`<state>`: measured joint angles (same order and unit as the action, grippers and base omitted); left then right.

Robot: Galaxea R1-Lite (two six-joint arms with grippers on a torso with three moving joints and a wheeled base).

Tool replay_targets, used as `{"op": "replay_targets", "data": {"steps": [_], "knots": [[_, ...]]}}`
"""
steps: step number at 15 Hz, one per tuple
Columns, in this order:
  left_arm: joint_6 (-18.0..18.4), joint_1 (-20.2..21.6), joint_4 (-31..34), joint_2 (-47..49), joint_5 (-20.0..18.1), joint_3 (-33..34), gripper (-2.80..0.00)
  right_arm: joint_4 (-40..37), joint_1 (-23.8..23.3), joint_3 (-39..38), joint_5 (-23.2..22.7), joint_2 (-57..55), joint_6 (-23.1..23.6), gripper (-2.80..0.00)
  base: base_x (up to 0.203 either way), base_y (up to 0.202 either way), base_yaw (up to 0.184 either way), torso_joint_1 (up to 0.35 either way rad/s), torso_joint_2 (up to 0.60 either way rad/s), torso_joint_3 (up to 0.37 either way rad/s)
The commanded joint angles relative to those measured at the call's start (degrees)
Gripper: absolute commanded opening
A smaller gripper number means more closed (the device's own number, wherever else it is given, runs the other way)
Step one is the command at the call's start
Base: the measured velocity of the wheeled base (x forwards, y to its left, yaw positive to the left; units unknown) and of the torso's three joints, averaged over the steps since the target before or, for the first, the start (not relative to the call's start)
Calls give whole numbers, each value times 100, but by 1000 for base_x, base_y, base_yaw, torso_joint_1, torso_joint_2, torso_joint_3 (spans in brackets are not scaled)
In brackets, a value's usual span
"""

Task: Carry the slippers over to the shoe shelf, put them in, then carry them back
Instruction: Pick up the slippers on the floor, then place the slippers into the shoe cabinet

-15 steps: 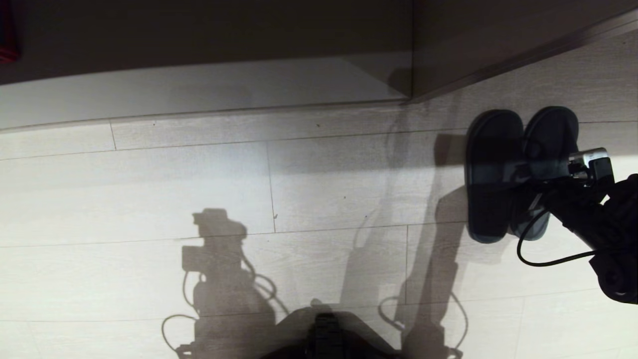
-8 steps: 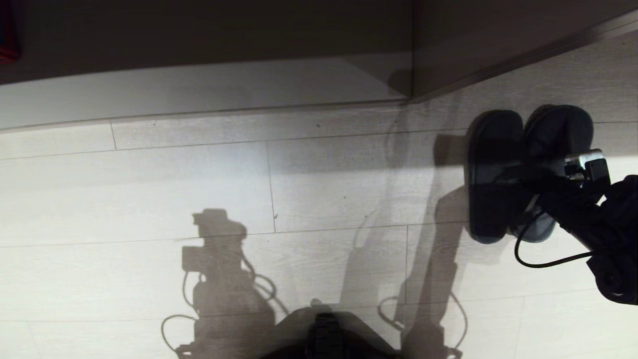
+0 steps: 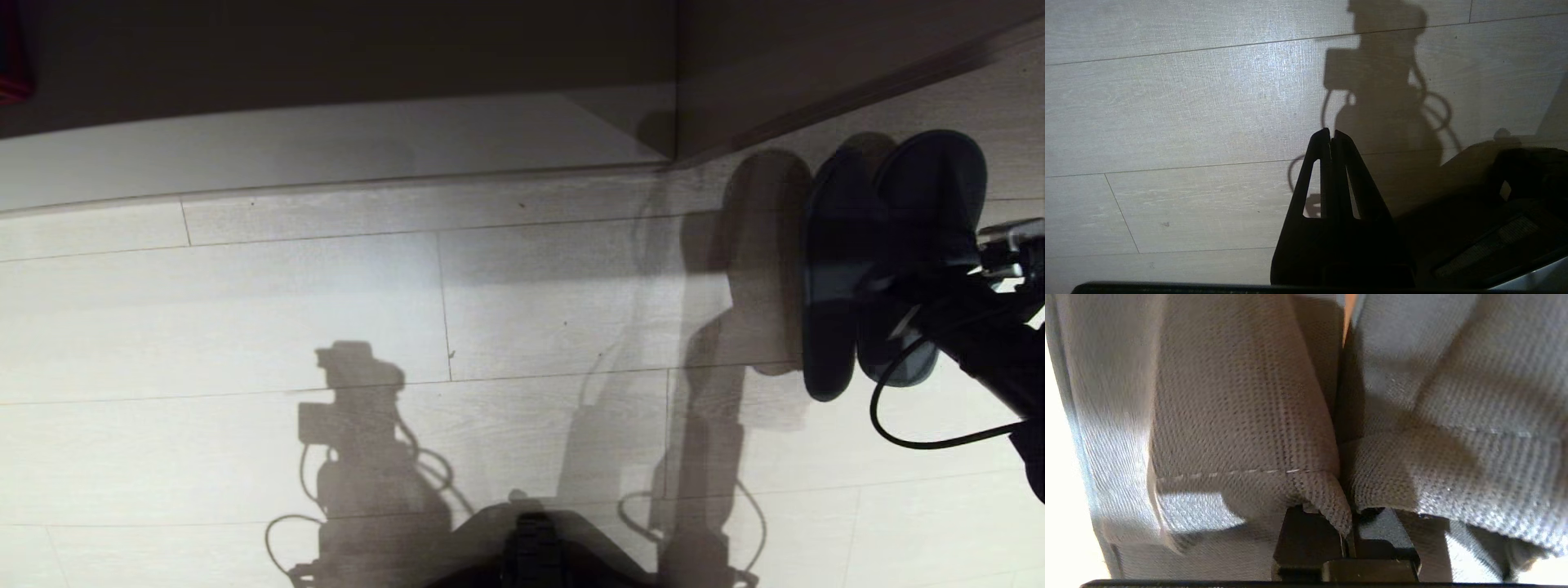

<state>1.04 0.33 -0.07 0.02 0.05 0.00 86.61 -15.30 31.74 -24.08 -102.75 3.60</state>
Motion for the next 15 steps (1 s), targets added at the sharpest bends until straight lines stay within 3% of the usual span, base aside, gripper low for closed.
{"op": "replay_targets", "data": {"steps": [1, 13, 15], "knots": [[-6, 2, -1, -2, -5, 0, -280, -222, 29, -224, -23, 1056, -52, -280, 0, 0, 0, 0, 0, 0], [28, 2, -1, -2, -5, 0, -280, -4964, 29, -763, -3, 5991, -29, -280, 0, 0, 0, 0, 0, 0], [-16, 2, -1, -1, -5, 0, -280, -5848, 61, -749, -202, 6846, 12, -280, 0, 0, 0, 0, 0, 0]]}}
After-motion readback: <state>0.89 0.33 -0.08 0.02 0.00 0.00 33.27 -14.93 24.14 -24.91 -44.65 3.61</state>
